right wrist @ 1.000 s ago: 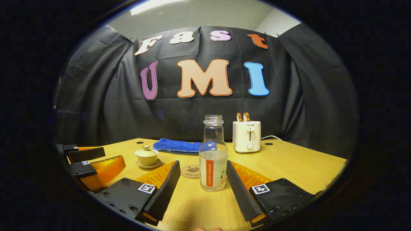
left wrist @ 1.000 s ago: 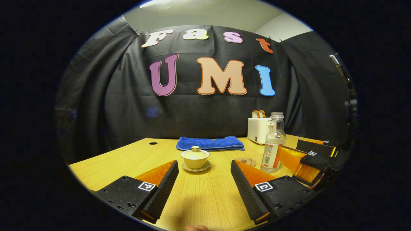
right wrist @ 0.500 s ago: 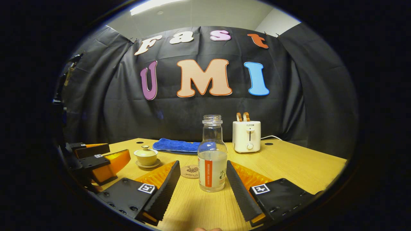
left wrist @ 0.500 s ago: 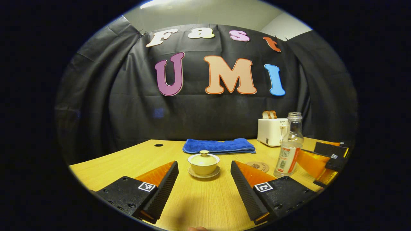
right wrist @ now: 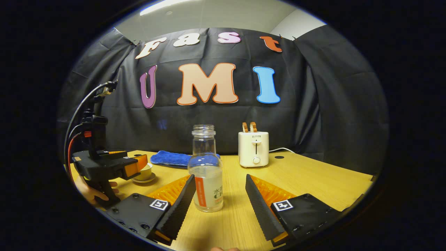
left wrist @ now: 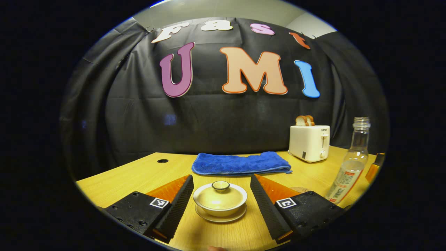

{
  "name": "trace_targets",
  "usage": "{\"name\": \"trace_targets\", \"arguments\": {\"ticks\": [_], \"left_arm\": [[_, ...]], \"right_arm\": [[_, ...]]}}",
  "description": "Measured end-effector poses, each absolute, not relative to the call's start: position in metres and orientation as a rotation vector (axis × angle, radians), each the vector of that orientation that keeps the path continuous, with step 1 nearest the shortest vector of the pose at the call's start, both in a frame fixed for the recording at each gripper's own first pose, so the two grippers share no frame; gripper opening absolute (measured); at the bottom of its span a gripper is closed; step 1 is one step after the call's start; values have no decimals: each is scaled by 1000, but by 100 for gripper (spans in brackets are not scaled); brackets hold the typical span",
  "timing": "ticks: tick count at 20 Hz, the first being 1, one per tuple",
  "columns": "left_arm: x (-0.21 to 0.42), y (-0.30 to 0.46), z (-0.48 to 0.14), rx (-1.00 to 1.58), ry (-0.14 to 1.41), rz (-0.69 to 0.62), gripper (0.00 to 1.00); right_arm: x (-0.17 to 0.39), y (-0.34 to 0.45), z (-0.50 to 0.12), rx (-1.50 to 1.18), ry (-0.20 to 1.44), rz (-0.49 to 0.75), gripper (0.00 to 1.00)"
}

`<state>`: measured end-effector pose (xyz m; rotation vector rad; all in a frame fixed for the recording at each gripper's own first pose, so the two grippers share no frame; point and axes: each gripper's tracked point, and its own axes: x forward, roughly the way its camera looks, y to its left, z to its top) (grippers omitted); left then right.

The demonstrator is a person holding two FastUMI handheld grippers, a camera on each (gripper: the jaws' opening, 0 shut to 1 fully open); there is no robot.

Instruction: Open the teacup lid with one hand, grasp the water bottle and pour water into the teacup with the other hand; after pouring, place the water bottle on the coaster and then close the teacup lid.

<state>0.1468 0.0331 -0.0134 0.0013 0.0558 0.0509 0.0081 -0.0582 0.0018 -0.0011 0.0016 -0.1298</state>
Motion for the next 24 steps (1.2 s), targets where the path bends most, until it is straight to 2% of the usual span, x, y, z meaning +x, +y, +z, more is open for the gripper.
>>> {"name": "trace_targets", "arguments": {"ticks": [8, 14, 15, 16, 17, 18, 19, 20, 21, 23, 24], "left_arm": [[177, 38, -33, 22, 178, 60, 96], [180, 40, -30, 29, 173, 64, 95], [181, 39, -30, 29, 175, 63, 88], [182, 39, -31, 29, 175, 62, 77], [182, 38, -31, 30, 177, 61, 65], [182, 38, -31, 32, 178, 62, 61], [181, 37, -31, 34, 180, 59, 47], [181, 38, -31, 32, 179, 56, 43], [182, 37, -32, 30, 179, 50, 34], [180, 35, -31, 22, 176, 36, 29], [181, 35, -30, 20, 172, 35, 28]], "right_arm": [[10, -68, 0, -2, 3, -137, 96], [10, -69, 1, -3, 1, -136, 96], [10, -69, 0, -3, 2, -136, 96], [10, -69, 0, -3, 2, -136, 93], [10, -69, 1, -3, 2, -136, 96], [10, -69, 0, -3, 1, -135, 96], [10, -69, 1, -3, 2, -135, 93], [10, -69, 0, -3, 2, -135, 96], [11, -69, 0, -3, 2, -135, 96], [11, -69, 0, -3, 1, -134, 92], [11, -69, 0, -3, 1, -134, 96]]}}
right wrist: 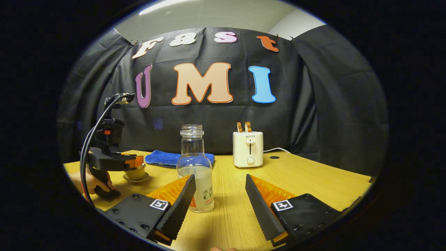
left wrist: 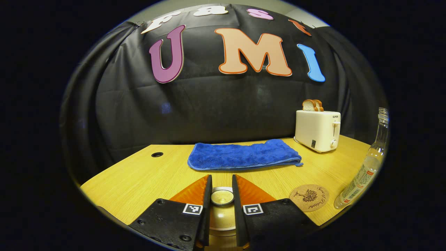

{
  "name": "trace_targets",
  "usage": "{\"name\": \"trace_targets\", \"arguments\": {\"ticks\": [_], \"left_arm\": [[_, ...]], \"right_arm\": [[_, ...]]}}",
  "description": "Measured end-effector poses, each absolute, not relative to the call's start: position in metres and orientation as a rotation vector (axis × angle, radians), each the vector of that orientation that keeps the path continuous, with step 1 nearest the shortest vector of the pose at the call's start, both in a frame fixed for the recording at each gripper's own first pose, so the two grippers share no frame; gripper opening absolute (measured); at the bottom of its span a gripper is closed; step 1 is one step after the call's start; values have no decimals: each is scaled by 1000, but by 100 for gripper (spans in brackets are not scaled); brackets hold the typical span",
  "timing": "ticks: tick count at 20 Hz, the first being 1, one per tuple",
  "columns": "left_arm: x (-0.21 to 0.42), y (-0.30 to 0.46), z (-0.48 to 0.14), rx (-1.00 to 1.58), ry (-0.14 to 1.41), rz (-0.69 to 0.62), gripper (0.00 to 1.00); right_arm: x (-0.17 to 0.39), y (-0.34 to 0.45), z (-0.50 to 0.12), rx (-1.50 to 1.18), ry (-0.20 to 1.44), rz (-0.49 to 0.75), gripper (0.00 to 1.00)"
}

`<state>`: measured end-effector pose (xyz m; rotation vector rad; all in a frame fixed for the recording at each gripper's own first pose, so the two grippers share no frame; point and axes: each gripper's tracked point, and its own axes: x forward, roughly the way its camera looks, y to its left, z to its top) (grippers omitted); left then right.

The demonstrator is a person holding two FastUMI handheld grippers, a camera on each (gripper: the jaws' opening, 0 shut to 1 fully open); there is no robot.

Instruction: Open the teacup lid with one hand, grasp the water bottle and pour water into the teacup with the other hand; after pouring, place the water bottle on the coaster and then close the teacup lid.

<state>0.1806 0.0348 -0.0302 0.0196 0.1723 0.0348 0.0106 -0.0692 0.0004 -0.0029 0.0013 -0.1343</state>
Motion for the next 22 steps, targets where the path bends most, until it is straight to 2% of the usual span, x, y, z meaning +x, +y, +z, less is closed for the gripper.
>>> {"name": "trace_targets", "arguments": {"ticks": [3, 4, 5, 11, 13, 14, 16, 19, 20, 22], "left_arm": [[180, 33, -30, 13, 167, 24, 25], [179, 33, -28, 13, 161, 22, 25], [178, 33, -28, 14, 156, 25, 23], [168, 38, -3, 22, 14, 53, 22], [166, 45, -5, 5, 13, 78, 21], [165, 46, -6, -3, 9, 80, 21], [159, 45, -8, -13, 22, 71, 21], [141, 48, -7, -19, 19, 46, 21], [133, 52, -6, -19, 16, 41, 21], [117, 59, -5, -21, 15, 36, 21]], "right_arm": [[12, -69, 0, -3, 1, -134, 96], [11, -69, 0, -3, 1, -134, 92], [11, -69, 0, -3, 0, -134, 96], [11, -65, 0, -3, 1, -112, 96], [11, -62, 0, -3, 2, -96, 96], [11, -62, -1, -2, 5, -91, 88], [12, -59, 0, -2, 4, -84, 96], [15, -52, 0, -1, 4, -67, 96], [17, -50, -2, -1, 6, -63, 92], [21, -45, -2, -1, 7, -64, 96]]}}
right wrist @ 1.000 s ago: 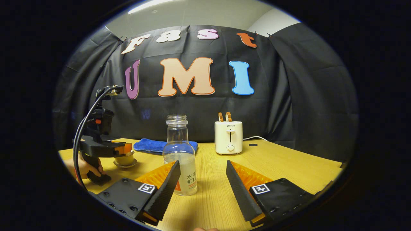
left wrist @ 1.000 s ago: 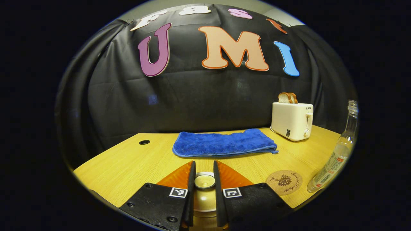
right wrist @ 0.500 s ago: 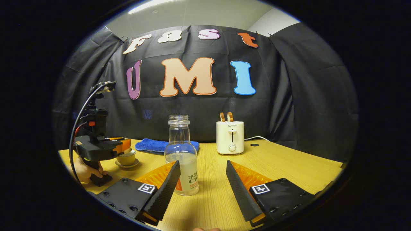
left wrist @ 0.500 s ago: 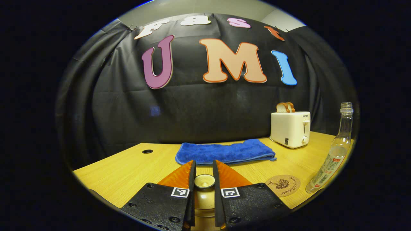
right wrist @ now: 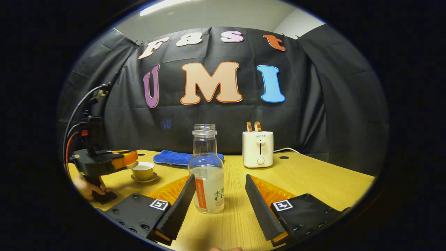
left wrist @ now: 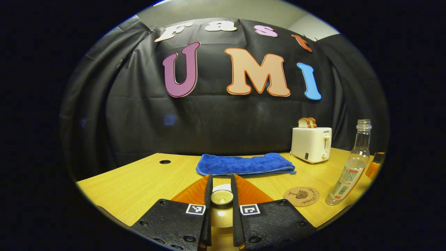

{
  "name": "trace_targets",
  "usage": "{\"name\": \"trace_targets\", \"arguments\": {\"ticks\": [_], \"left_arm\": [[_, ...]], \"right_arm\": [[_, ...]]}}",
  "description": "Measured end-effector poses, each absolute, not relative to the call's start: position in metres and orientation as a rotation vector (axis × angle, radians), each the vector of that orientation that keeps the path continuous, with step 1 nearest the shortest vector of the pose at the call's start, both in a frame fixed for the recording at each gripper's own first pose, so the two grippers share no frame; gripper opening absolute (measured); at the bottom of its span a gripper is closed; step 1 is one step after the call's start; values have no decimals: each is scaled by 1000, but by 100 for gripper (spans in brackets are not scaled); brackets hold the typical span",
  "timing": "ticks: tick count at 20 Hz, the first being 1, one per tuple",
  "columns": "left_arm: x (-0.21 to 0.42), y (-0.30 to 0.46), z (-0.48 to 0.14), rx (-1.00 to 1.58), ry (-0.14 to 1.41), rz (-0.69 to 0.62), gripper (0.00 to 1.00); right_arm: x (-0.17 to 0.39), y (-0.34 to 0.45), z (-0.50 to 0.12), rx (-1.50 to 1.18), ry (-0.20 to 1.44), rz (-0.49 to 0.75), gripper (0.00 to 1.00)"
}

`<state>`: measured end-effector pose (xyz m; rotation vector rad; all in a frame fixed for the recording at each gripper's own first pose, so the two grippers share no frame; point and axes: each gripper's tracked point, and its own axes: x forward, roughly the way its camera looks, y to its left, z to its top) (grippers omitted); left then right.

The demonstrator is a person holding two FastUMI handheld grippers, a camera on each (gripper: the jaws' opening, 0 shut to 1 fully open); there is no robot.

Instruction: Open the teacup lid with one hand, grasp the water bottle and pour water into the teacup with the other hand; after pouring, place the water bottle on the coaster and then close the teacup lid.

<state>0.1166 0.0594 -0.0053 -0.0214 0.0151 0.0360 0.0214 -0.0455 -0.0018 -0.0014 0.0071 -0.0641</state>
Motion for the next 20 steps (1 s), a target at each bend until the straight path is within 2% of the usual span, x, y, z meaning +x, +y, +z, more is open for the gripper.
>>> {"name": "trace_targets", "arguments": {"ticks": [2, 3, 4, 7, 8, 9, 20], "left_arm": [[98, 68, -5, -21, 9, 35, 21], [90, 72, -4, -18, 10, 37, 21], [82, 76, -5, -19, 9, 35, 21], [62, 84, -3, -16, 3, 38, 21], [57, 86, -2, -15, 3, 35, 21], [52, 87, -4, -15, 5, 31, 21], [8, 82, -3, -14, 6, -35, 21]], "right_arm": [[27, -40, -2, -1, 7, -60, 88], [30, -37, -2, 0, 9, -59, 96], [33, -35, -3, 0, 8, -56, 88], [45, -29, -4, 1, 11, -55, 96], [49, -28, -4, 1, 11, -57, 96], [53, -27, -4, 1, 11, -58, 92], [87, -24, -6, -3, 4, -99, 92]]}}
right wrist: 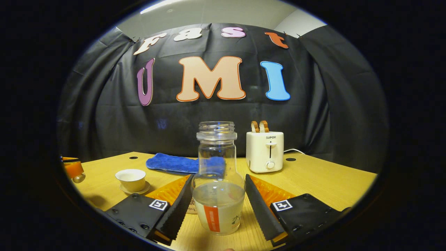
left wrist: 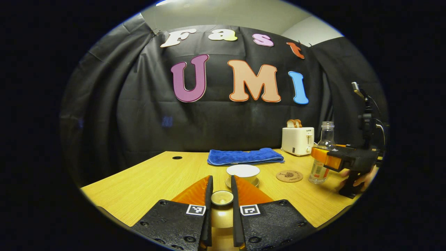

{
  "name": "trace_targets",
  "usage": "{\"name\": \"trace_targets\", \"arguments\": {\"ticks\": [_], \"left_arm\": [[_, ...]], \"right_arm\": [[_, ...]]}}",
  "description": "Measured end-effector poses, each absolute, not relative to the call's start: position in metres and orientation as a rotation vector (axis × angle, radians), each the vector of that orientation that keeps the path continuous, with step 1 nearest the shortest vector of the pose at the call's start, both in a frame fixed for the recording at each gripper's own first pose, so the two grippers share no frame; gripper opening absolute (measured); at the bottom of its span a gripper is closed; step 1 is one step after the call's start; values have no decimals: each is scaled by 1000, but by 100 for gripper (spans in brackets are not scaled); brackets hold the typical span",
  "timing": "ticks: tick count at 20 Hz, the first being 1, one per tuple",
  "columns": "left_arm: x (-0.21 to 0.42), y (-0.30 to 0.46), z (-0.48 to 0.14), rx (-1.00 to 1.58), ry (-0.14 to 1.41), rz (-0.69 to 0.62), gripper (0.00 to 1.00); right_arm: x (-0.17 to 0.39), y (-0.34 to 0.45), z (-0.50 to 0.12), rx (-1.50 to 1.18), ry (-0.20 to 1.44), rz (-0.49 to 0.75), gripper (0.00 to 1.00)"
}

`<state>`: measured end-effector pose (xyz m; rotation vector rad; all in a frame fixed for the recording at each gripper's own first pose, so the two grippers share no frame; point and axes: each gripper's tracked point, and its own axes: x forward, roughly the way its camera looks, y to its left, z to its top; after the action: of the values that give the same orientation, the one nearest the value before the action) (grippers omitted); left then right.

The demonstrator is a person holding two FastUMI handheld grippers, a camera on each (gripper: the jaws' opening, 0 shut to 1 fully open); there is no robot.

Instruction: Open the teacup lid with one hand, grasp the water bottle and pour water into the teacup with the other hand; after pouring, place the water bottle on the coaster and then close the teacup lid.

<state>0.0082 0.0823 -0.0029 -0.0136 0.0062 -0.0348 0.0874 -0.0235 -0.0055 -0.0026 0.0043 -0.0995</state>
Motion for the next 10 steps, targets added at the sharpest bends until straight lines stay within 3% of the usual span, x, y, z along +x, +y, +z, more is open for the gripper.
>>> {"name": "trace_targets", "arguments": {"ticks": [3, 10], "left_arm": [[4, 80, -3, -14, 6, -57, 21], [1, 76, -2, -15, 5, -98, 21]], "right_arm": [[89, -24, -5, -1, 8, -102, 81], [84, -11, -7, -2, 9, -35, 73]]}}
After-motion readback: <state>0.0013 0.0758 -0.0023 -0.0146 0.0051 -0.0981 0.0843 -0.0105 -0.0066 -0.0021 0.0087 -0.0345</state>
